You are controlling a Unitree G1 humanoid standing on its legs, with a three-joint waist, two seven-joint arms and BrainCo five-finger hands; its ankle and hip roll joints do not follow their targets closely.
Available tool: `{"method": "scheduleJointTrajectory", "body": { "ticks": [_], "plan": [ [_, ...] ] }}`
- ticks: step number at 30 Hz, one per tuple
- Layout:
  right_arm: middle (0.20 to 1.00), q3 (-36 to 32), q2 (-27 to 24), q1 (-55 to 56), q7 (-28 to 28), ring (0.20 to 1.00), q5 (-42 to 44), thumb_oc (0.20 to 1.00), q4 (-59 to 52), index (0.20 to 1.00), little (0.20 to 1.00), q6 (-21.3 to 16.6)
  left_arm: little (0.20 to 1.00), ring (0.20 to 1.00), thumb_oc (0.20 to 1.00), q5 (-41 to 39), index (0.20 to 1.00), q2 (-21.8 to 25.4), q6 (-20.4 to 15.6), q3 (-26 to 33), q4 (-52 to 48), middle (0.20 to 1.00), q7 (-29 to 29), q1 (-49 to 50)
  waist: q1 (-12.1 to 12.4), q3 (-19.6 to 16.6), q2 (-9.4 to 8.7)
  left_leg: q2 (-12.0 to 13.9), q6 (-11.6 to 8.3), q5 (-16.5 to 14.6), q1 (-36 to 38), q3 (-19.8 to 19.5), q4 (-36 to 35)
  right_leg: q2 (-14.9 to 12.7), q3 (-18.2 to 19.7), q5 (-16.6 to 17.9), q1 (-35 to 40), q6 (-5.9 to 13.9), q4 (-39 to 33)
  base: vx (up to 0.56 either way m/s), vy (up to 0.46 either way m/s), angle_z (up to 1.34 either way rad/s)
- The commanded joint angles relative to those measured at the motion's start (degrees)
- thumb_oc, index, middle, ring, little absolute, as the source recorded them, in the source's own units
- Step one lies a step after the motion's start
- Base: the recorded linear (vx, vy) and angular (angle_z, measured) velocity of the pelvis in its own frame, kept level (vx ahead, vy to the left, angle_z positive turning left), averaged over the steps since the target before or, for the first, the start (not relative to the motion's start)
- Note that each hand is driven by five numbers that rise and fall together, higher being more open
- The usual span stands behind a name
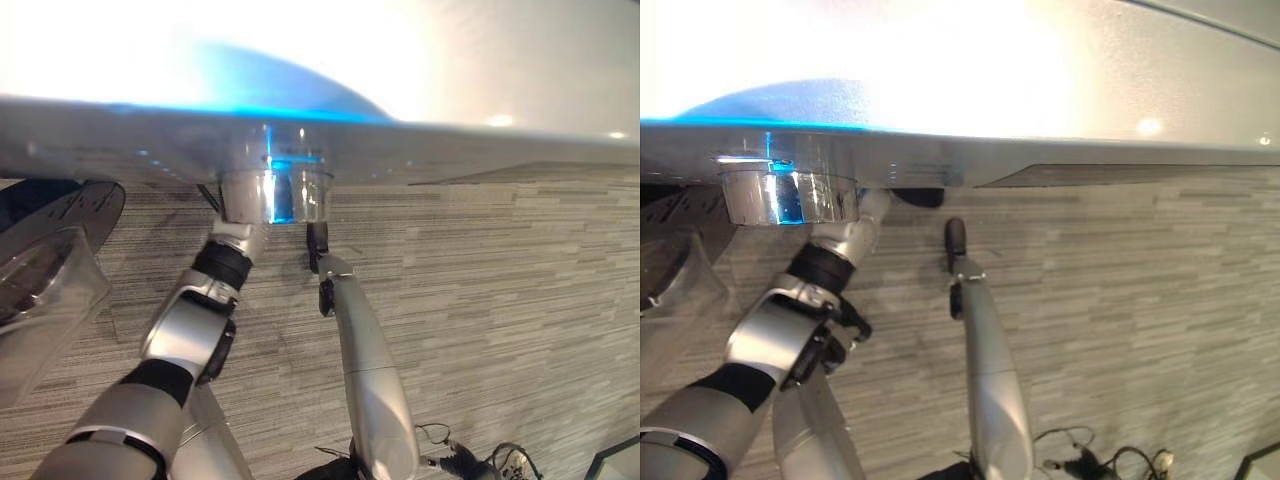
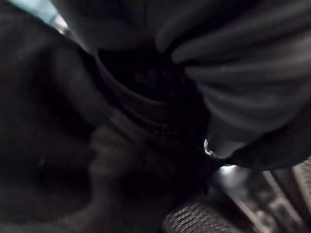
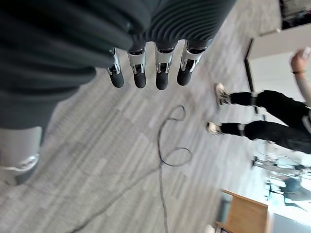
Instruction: Grab the laundry basket,head to the washer,open it,put in the laundry and shut it.
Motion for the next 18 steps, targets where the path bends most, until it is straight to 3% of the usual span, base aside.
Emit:
{"method": "scheduleJointTrajectory", "body": {
  "ticks": [1,4,7,9,11,13,14,15,16,18],
  "plan": [
    [1.0,3.02,-3.52,6.19,0.29,1.0,2.42,1.0,0.69,1.0,1.0,-0.55,0.2,0.2,0.2,8.3,0.2,-2.4,-2.34,-2.12,-4.28,0.2,2.16,3.29,-0.68,-8.82,1.32,2.87,-3.79,-4.04,-0.45,-5.15,2.0,-1.73,-0.11,3.51,-3.11,4.59,-5.77,0.05,-0.081,0.03],
    [1.0,4.31,-3.66,4.29,-0.01,1.0,3.86,1.0,-0.79,1.0,1.0,-1.46,0.2,0.2,0.2,9.84,0.2,-2.2,-1.83,-2.21,-1.87,0.2,3.27,0.86,-0.53,-8.96,1.27,2.92,-3.72,-3.72,-0.45,-5.66,1.25,-1.02,-0.03,3.62,-2.94,4.26,-6.69,0.04,-0.07,0.07],
    [1.0,5.67,-3.95,2.15,-0.19,1.0,4.6,1.0,-1.6,1.0,1.0,-1.99,0.2,0.2,0.2,5.06,0.2,-1.92,-2.55,-1.41,3.29,0.2,2.88,-6.03,-1.06,-9.56,1.07,3.09,-3.77,-3.34,-0.36,-5.82,0.37,-0.06,0.47,3.81,-2.92,4.02,-7.55,0.03,-0.06,0.12],
    [1.0,6.43,-3.8,0.3,-0.19,1.0,5.13,1.0,-1.61,1.0,1.0,-2.06,0.2,0.2,0.2,-8.34,0.2,-1.16,-3.92,-0.8,10.62,0.2,-0.13,-18.46,-2.06,-11.02,1.08,3.54,-3.9,-2.81,-0.36,-5.91,-0.15,0.8,0.74,3.84,-3.01,4.06,-7.89,0.04,-0.019,0.04],
    [1.0,5.44,-4.27,-1.98,0.05,1.0,6.9,1.0,-1.11,1.0,1.0,-1.88,0.2,0.2,0.2,-18.32,0.2,3.16,-3.94,-2.23,17.15,0.2,-4.64,-29.47,-2.74,-11.8,1.56,3.9,-4.1,-2.69,-0.56,-6.05,-0.34,1.33,0.88,3.94,-3.37,4.09,-8.05,0.04,-0.012,-0.03],
    [1.0,4.79,-4.63,-2.88,0.37,1.0,8.0,1.0,-0.87,1.0,1.0,-1.68,0.2,0.2,0.2,-22.22,0.2,5.62,-4.11,-2.75,18.1,0.2,-6.08,-33.41,-2.92,-12.21,1.93,4.0,-4.18,-2.59,-0.47,-6.05,-0.58,1.56,1.0,3.99,-3.43,4.12,-8.15,0.06,-0.015,-0.09],
    [1.0,3.67,-4.31,-1.97,0.78,1.0,8.85,1.0,-0.98,1.0,1.0,-1.65,0.2,0.2,0.2,-26.28,0.2,9.35,-5.05,-3.14,16.47,0.2,-7.15,-37.0,-2.68,-12.94,2.76,4.03,-4.19,-2.37,-0.13,-5.81,-1.09,1.74,0.96,3.93,-3.33,4.26,-8.37,0.1,-0.02,-0.04],
    [1.0,3.54,-4.11,-1.91,0.64,1.0,8.73,1.0,-1.27,1.0,1.0,-1.51,0.2,0.2,0.2,-28.04,0.2,9.88,-7.25,-2.67,13.84,0.2,-7.02,-37.39,-2.33,-13.0,3.11,3.93,-4.04,-2.31,0.32,-5.67,-1.62,1.84,0.87,3.83,-3.2,4.27,-8.38,0.1,-0.01,-0.07],
    [1.0,3.57,-3.81,-2.02,0.55,1.0,8.76,1.0,-1.75,1.0,1.0,-1.16,0.2,0.2,0.2,-28.48,0.2,9.0,-10.34,-2.18,7.91,0.2,-5.89,-36.43,-1.73,-12.95,3.55,3.55,-3.8,-2.36,1.2,-5.47,-2.21,1.89,0.96,3.72,-2.85,4.3,-8.41,0.06,0.008,-0.08],
    [1.0,4.52,-3.11,-1.66,0.97,1.0,8.85,1.0,-2.56,1.0,1.0,-0.78,0.2,0.2,0.2,-27.78,0.2,5.77,-13.09,-1.27,0.37,0.2,-5.1,-33.73,-1.18,-12.74,3.8,3.26,-3.43,-2.41,2.05,-5.43,-2.77,2.17,1.17,3.55,-2.56,4.23,-8.43,0.04,-0.008,-0.05]
  ]
}}
